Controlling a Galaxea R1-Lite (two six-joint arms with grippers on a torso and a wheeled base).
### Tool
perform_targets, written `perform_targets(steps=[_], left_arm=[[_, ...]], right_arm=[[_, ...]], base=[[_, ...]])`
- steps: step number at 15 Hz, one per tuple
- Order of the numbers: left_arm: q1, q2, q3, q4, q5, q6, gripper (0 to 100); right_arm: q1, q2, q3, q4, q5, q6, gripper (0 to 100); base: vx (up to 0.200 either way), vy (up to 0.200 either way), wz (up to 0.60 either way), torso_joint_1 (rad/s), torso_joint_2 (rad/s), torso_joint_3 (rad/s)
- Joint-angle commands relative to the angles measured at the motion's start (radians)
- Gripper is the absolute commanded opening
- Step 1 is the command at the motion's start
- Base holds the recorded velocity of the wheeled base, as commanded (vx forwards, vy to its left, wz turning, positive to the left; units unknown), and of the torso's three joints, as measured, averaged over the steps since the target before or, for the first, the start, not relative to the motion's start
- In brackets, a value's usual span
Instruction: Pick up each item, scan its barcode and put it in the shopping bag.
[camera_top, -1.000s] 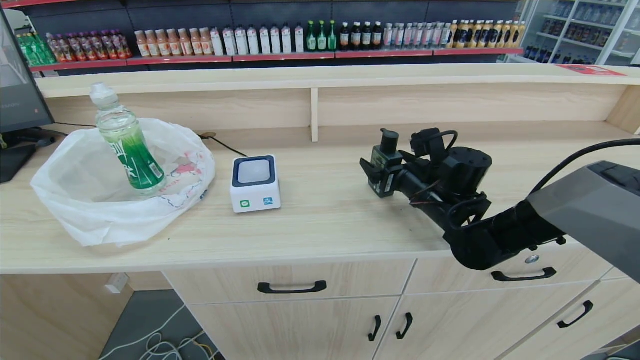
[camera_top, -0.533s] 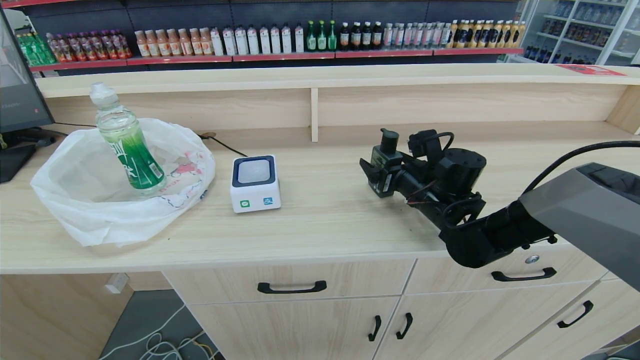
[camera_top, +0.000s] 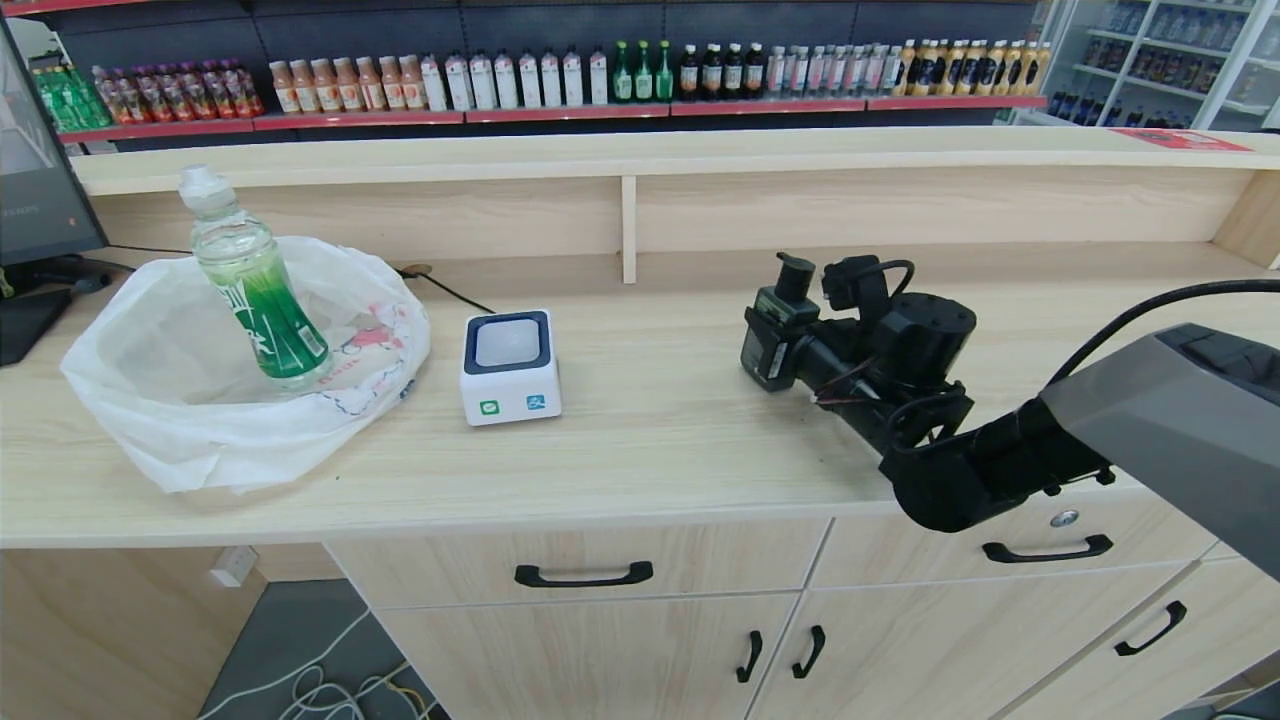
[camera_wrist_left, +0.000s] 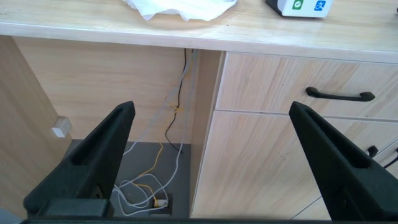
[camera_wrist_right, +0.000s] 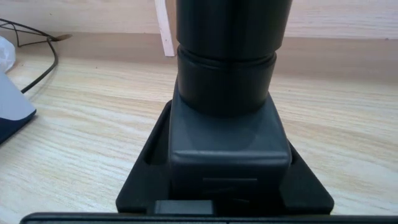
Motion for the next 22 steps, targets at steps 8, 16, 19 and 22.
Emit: perform_targets(steps=[8,16,19,22], left_arm=[[0.0,0.0,0.0,0.0,0.0,0.0,100],[0.0,0.0,0.0,0.0,0.0,0.0,100],[0.0,0.0,0.0,0.0,0.0,0.0,100],[0.0,0.0,0.0,0.0,0.0,0.0,100]], right_arm=[[0.02,-0.147,0.087,0.005,0.004,0.006,0],[0.099,-0.486,0.405,0.009,0.007,0.008,0],[0.138,-0.608,0.532,0.008,0.048,0.022,0],[0.16,-0.673,0.63,0.0,0.096,0.058,0]], base=[[0.0,0.0,0.0,0.0,0.0,0.0],[0.0,0.0,0.0,0.0,0.0,0.0],[0.0,0.0,0.0,0.0,0.0,0.0],[0.0,0.0,0.0,0.0,0.0,0.0]])
